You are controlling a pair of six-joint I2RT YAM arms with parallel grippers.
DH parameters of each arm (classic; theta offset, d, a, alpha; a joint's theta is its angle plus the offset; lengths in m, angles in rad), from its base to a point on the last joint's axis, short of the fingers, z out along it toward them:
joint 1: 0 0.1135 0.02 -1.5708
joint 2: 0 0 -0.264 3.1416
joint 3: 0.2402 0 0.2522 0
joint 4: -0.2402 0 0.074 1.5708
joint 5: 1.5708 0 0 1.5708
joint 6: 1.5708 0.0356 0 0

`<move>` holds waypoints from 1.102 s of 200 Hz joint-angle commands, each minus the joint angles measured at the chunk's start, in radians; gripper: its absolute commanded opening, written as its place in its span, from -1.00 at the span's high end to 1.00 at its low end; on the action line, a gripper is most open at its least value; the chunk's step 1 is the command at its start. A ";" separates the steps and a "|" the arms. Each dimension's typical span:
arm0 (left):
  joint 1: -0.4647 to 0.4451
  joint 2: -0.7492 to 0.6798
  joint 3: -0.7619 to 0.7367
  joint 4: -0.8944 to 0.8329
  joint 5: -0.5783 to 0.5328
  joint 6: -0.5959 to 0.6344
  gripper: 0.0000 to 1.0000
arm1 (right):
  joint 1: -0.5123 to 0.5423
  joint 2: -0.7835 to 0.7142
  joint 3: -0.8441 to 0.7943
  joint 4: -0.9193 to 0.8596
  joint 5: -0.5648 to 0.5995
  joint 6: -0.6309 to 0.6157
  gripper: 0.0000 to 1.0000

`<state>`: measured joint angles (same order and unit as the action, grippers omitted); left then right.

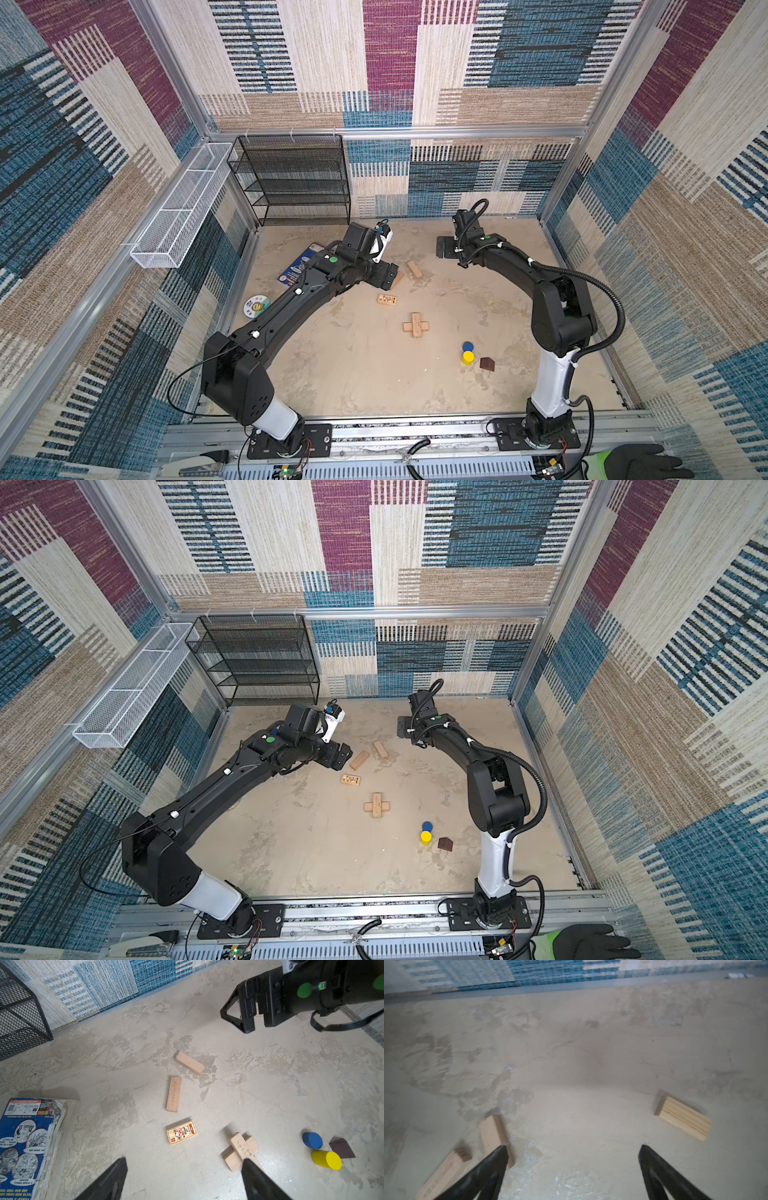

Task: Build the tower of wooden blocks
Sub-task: 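Move the right gripper to the pale wooden block farther from the robot, then lower the right gripper over the pale block and close on it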

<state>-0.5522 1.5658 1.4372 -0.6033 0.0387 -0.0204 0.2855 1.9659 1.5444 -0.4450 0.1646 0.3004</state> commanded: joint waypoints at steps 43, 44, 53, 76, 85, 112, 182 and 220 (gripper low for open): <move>0.001 0.012 0.014 -0.027 0.092 -0.024 -0.95 | -0.141 0.037 -0.018 -0.013 0.044 0.197 -1.00; 0.001 0.012 0.015 -0.027 0.093 -0.025 -0.95 | -0.143 0.037 -0.019 -0.012 0.045 0.197 -1.00; 0.001 0.012 0.014 -0.026 0.103 -0.024 -0.97 | -0.152 0.040 -0.020 -0.008 0.049 0.199 -1.00; 0.001 0.019 0.014 -0.027 0.110 -0.026 -0.98 | -0.169 0.063 -0.007 -0.017 0.054 0.192 -1.00; 0.002 0.022 0.014 -0.027 0.111 -0.028 -0.98 | -0.170 0.070 -0.004 -0.020 0.060 0.189 -0.99; 0.001 0.029 0.016 -0.027 0.125 -0.033 -0.98 | -0.172 0.089 -0.011 -0.015 0.082 0.182 -0.90; 0.001 0.042 0.025 -0.039 0.116 -0.030 -0.98 | -0.187 0.120 -0.007 -0.008 0.096 0.169 -0.73; 0.001 0.045 0.026 -0.041 0.117 -0.029 -0.98 | -0.196 0.148 0.024 -0.019 0.067 0.146 -0.58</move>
<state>-0.5522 1.6100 1.4528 -0.6338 0.1436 -0.0383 0.0944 2.0998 1.5448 -0.4698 0.2424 0.4656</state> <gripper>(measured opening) 0.991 0.794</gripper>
